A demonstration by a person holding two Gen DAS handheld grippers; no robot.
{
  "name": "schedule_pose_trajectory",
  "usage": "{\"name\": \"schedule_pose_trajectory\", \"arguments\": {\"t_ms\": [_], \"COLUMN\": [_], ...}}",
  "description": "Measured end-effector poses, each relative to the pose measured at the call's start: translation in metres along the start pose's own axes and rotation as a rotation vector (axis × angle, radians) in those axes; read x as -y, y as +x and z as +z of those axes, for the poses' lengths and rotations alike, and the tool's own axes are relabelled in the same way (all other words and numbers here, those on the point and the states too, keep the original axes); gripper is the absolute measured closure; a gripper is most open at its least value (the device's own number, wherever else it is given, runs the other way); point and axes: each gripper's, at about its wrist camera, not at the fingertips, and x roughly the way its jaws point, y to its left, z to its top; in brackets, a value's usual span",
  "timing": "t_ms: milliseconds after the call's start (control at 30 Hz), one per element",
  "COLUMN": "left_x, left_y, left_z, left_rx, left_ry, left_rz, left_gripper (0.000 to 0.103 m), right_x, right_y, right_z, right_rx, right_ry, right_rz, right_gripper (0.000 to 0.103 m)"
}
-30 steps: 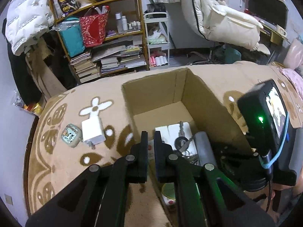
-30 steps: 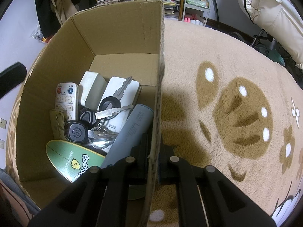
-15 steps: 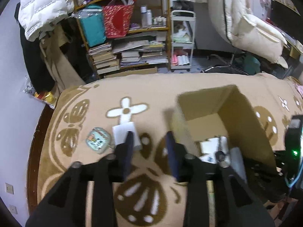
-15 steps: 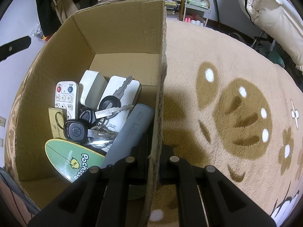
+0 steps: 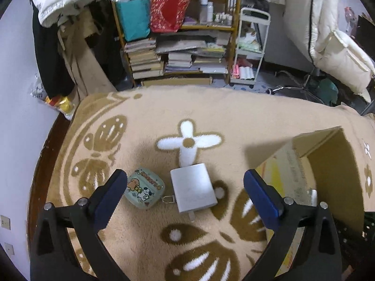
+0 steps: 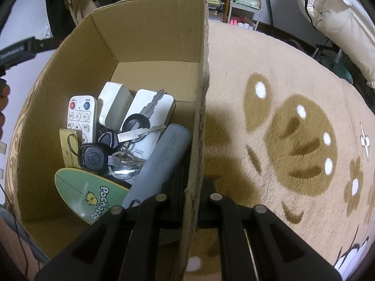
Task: Organize rigid objects
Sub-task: 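Move the left gripper over the white charger block and grasp it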
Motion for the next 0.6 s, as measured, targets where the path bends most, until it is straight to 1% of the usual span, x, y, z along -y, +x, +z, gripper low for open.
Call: {"name": "schedule_pose_trajectory", "arguments": {"t_ms": [133, 267, 433, 500, 533, 600], "left_x": [0.003, 0.003, 0.007, 0.007, 0.008, 0.01], "left_y": [0.018, 0.038, 0.051, 0.056, 0.058, 0.064], "left_z": [-0.006, -0.01, -0.012, -0.013, -0.014, -0.016], "left_rx": [-0.022, -0.064, -0.065, -0.078, -0.083, -0.101], "left_ry": [0.001, -0.024, -0.014, -0.011, -0.01, -0.005], "left_rz": [0.014, -0.015, 0.002, -0.004, -0.004, -0.012], "left_gripper": [0.004, 0.004, 0.008, 0.016, 0.024, 0.036], "right_x": [0.002, 0.004, 0.007, 0.007, 0.007, 0.007], "right_y": [0.001, 0.002, 0.003, 0.004, 0.003, 0.004], "right_z": [-0.001, -0.001, -0.001, 0.0, 0.0, 0.0], "right_rx": [0.0, 0.0, -0.003, -0.003, -0.004, -0.004], "right_ry": [0.005, 0.003, 0.005, 0.006, 0.005, 0.007], "right_rz": [0.008, 0.01, 0.014, 0.014, 0.014, 0.016], "right_gripper": [0.094, 0.094, 0.094, 0.094, 0.094, 0.094]}}
